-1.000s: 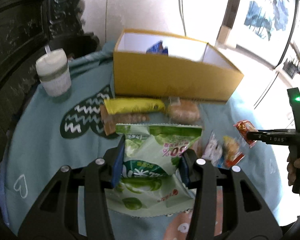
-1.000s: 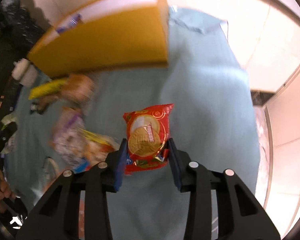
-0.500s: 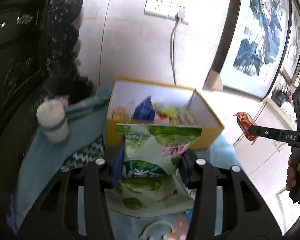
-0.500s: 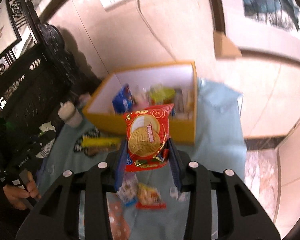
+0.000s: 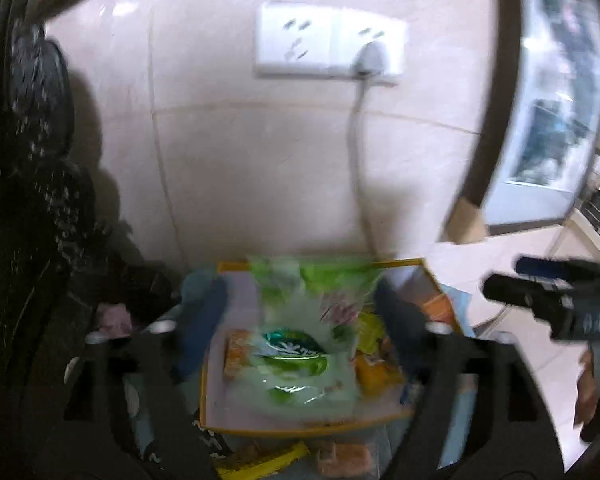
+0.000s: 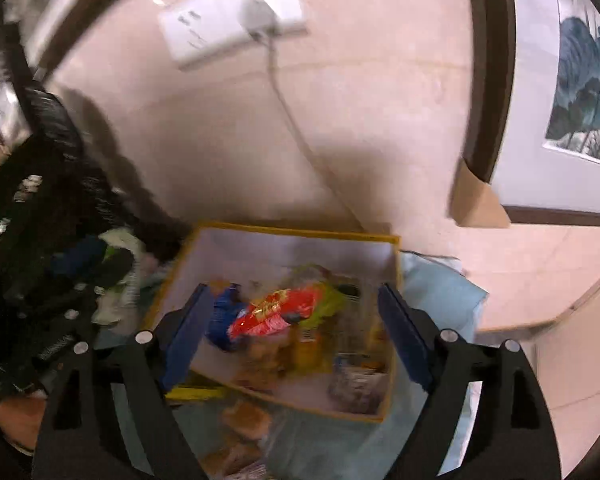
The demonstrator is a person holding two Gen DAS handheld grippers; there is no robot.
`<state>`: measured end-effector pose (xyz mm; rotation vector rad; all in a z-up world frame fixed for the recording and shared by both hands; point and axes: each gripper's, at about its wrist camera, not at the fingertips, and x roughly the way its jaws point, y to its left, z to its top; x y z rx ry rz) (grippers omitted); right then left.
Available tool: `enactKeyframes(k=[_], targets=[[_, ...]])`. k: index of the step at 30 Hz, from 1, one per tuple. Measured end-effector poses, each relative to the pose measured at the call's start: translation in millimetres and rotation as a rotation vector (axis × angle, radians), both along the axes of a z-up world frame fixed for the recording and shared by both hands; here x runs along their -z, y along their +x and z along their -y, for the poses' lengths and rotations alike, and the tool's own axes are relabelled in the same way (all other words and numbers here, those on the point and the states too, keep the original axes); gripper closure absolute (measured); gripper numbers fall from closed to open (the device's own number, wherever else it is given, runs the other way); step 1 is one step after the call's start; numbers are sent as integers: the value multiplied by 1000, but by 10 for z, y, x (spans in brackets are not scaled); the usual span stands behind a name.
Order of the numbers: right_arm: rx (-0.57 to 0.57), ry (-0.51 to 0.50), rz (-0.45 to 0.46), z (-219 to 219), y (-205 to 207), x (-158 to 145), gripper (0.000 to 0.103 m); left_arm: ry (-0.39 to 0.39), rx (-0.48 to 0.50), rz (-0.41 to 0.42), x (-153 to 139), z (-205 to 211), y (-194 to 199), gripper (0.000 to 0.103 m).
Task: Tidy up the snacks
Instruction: 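Carry both packs over the yellow box and release them inside, then grasp the brown wafer pack with the left tool while the right tool grasps the yellow cake bag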
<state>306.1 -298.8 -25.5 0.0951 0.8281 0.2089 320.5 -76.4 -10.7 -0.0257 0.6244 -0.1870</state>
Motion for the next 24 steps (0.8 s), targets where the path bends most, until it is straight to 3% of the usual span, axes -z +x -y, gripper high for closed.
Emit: enactKeyframes(k=[4, 9, 11, 15, 19, 24], targets=[[-15, -18, -3, 45, -141, 147, 18, 22, 7, 4, 134, -100, -60, 23], [-79, -82, -31, -1, -520, 407, 18, 24, 39, -48, 573, -244, -463, 20], [-124, -110, -65, -52, -803, 654, 18, 41, 58, -80, 829, -251, -679, 19], [-203, -195, -151, -179, -1285, 1241, 16, 124, 135, -224, 1600, -189, -1126, 19], [-208, -248, -219, -239, -1596, 1738, 16, 123, 138, -331, 2090, -142, -1336, 20], [-159, -259, -262, -244, -1671, 2045, 16, 169, 173, -308, 2255, 38, -1371, 20]])
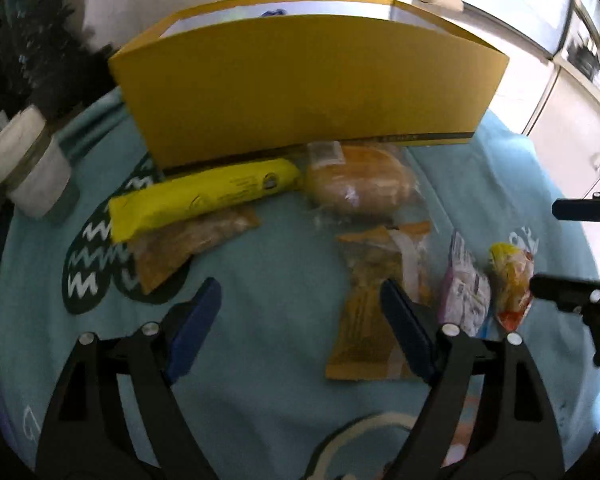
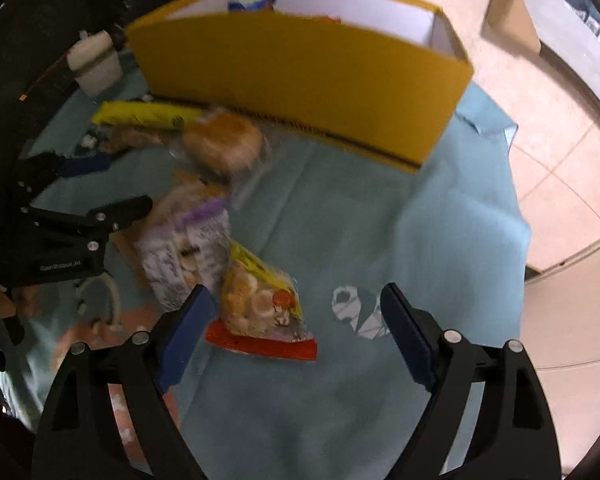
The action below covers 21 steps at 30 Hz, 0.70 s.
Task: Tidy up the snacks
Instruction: 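Grasp the brown wafer pack with the left tool while the right tool grasps the yellow cake bag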
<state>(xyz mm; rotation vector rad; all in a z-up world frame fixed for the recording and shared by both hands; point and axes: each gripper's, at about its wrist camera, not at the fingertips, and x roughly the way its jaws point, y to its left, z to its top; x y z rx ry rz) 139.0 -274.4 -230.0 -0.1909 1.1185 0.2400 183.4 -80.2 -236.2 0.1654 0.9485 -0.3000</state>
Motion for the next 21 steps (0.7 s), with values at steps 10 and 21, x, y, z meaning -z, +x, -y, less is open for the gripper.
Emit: enactKeyframes(k=[10, 21], targets=[[24, -12, -45, 37, 82, 288, 16, 23, 159, 61, 8, 422, -18, 19], [51, -68, -37, 102, 174, 369, 22, 26, 228, 26, 302, 510, -141, 16]])
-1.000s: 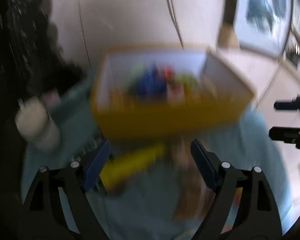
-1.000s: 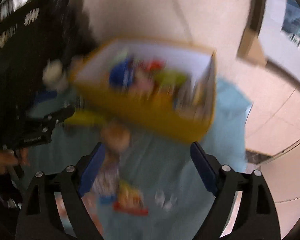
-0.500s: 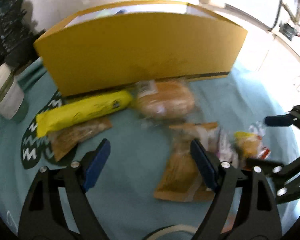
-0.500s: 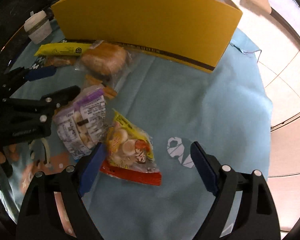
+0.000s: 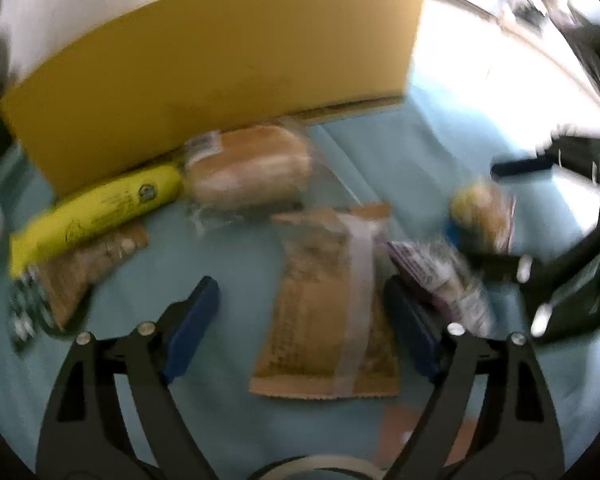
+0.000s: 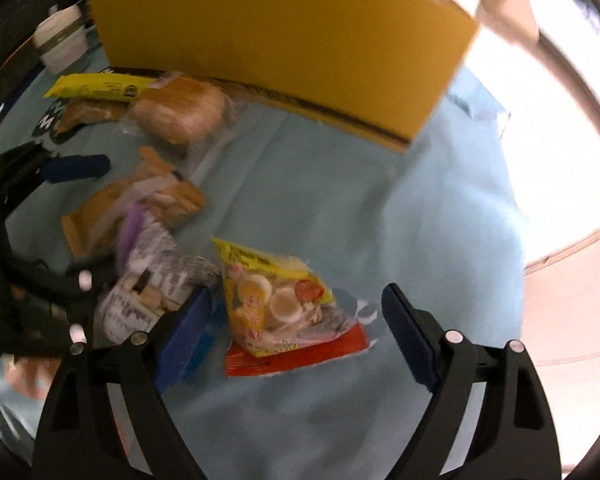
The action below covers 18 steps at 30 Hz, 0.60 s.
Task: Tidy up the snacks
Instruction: 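Grasp the brown wafer pack with the left tool while the right tool grasps the yellow cake bag, then lift both packs over the yellow box and release them inside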
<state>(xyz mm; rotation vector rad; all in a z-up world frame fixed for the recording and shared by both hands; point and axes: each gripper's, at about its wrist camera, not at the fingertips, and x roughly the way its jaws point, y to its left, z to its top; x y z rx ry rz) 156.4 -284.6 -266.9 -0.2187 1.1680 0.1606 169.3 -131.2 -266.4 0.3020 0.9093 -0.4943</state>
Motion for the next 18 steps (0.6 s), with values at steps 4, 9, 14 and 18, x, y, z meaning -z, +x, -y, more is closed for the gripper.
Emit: enactKeyframes(k=[4, 9, 14, 18], targets=[[39, 79, -23, 122, 6, -24, 40, -24, 17, 9, -60, 10, -83, 62], [91, 211, 17, 329, -115, -236, 41, -86, -32, -3, -170, -244, -194, 67], [98, 314, 85, 372, -254, -579, 42, -203, -120, 43, -502, -663, -326, 67], [70, 345, 158, 260, -231, -1009, 42, -248, -119, 141, -949, -807, -387, 67]])
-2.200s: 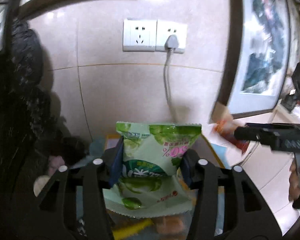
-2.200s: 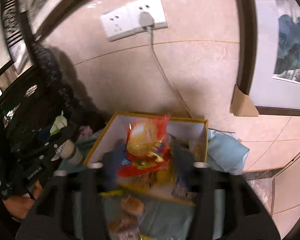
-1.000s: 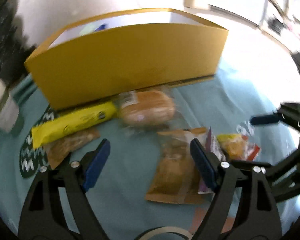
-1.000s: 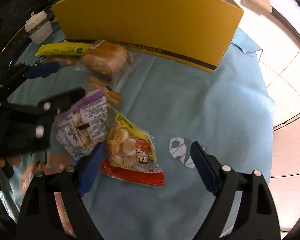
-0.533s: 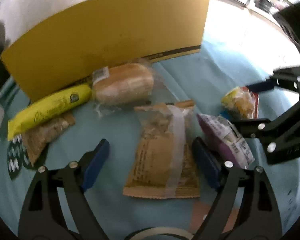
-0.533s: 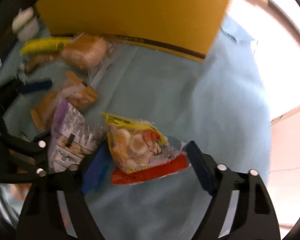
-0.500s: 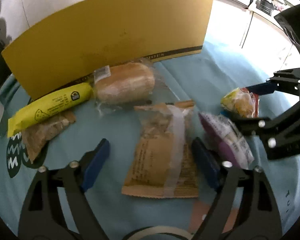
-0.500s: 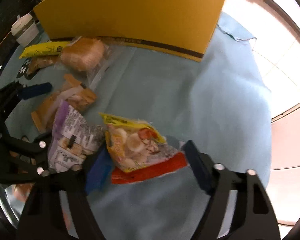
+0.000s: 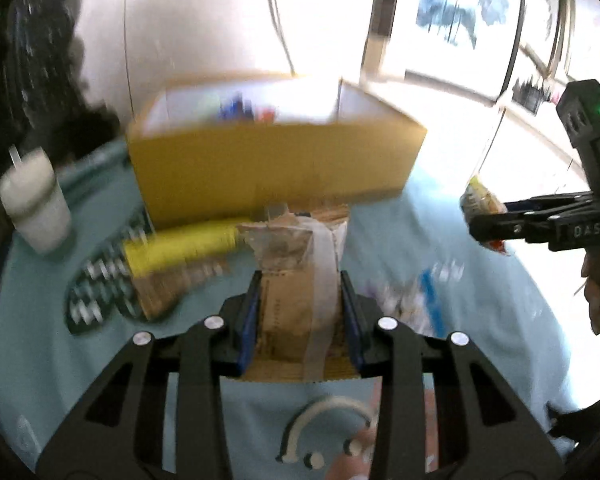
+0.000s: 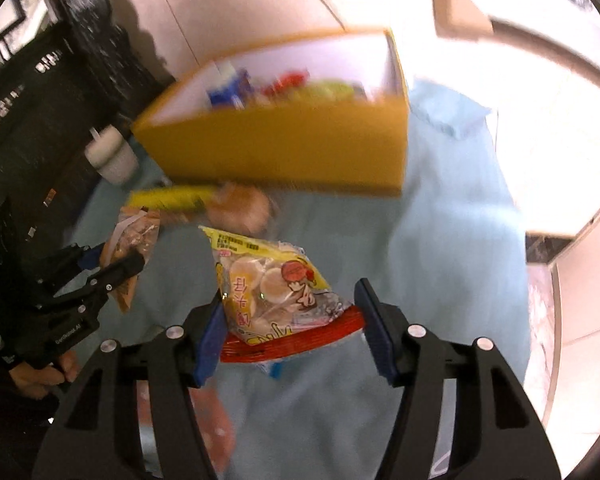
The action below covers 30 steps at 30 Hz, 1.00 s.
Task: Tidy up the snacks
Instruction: 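Lift both packs over the yellow box and release them inside, then grasp the bread roll bag with the left tool while the right tool grasps the purple-white snack bag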
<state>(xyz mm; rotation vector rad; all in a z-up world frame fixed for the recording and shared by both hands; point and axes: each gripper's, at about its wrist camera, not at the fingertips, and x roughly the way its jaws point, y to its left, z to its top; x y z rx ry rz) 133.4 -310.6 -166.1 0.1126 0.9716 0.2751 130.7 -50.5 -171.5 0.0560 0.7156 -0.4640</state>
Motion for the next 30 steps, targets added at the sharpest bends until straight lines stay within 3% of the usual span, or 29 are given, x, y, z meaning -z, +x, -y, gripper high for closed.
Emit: enactKeyframes(k=[6, 11, 12, 13, 14, 15, 19, 22, 25, 30], targets=[[-15, 28, 143, -135, 468, -916, 41, -81, -8, 140, -913, 166, 473, 67], [-5, 40, 202, -210, 1069, -1511, 37, -48, -4, 197, -1491, 386, 1090, 62], [-6, 46, 198, -204, 1224, -1603, 22, -17, -31, 204, -1577, 435, 1268, 42], [4, 43, 176, -166, 1376, -1648, 13, 6, -63, 207, -1606, 464, 1380, 8], [23, 28, 157, -157, 1475, -1640, 3, 24, -96, 205, -1618, 469, 1482, 2], [53, 9, 141, -120, 1554, -1641, 3, 39, -134, 188, -1620, 429, 1603, 2], [91, 21, 149, -1, 1509, -1599, 3, -5, -202, 153, -1492, 132, 1617, 2], [77, -18, 117, 18, 1355, -1302, 3, -4, -255, 129, -1202, -109, 1413, 2], [31, -81, 64, -57, 1097, -905, 3, -10, -291, 65, -737, -322, 1124, 2], [-130, -258, -29, -468, 490, -53, 3, 68, -277, -110, 141, -424, 692, 2]])
